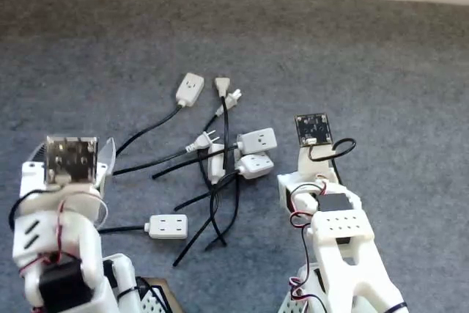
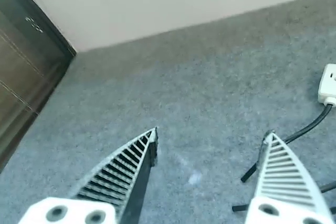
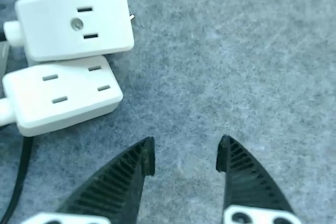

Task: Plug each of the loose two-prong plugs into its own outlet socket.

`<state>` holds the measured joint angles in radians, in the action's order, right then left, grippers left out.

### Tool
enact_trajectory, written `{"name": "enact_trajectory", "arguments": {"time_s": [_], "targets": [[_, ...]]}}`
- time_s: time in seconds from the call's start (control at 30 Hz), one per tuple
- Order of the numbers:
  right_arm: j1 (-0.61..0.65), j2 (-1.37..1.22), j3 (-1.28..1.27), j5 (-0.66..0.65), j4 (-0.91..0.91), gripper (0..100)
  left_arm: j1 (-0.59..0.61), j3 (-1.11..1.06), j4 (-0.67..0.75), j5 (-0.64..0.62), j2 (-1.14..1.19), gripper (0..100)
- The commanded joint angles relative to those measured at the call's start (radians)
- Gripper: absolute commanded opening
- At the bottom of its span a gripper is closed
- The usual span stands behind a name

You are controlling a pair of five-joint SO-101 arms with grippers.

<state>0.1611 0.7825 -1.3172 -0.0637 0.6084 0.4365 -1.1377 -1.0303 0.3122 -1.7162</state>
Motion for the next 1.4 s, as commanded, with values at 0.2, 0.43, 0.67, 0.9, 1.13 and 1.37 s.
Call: {"name": "enact_trajectory", "arguments": {"time_s": [0.2,0.43,0.67,0.9,1.13,1.37], "targets": [[0.004,0.007,0.002,-0.002,-0.013,19.9,-0.019,-0.085,-0.058,0.006,-0.091,30],[0.004,0.007,0.002,-0.002,-0.013,19.9,-0.125,-0.245,-0.075,0.012,-0.101,30],[-0.007,0.007,0.005,0.0,-0.012,19.9,-0.09,-0.271,-0.04,-0.199,-0.101,30],[-0.07,-0.002,0.124,0.006,0.082,19.9,0.054,-0.398,0.107,-0.308,-0.099,30],[0.007,-0.036,0.321,0.006,0.154,19.9,0.065,-0.42,0.14,-0.307,-0.099,30],[0.13,-0.338,0.691,0.074,0.229,19.9,0.065,-0.433,0.14,-0.307,-0.099,30]]}}
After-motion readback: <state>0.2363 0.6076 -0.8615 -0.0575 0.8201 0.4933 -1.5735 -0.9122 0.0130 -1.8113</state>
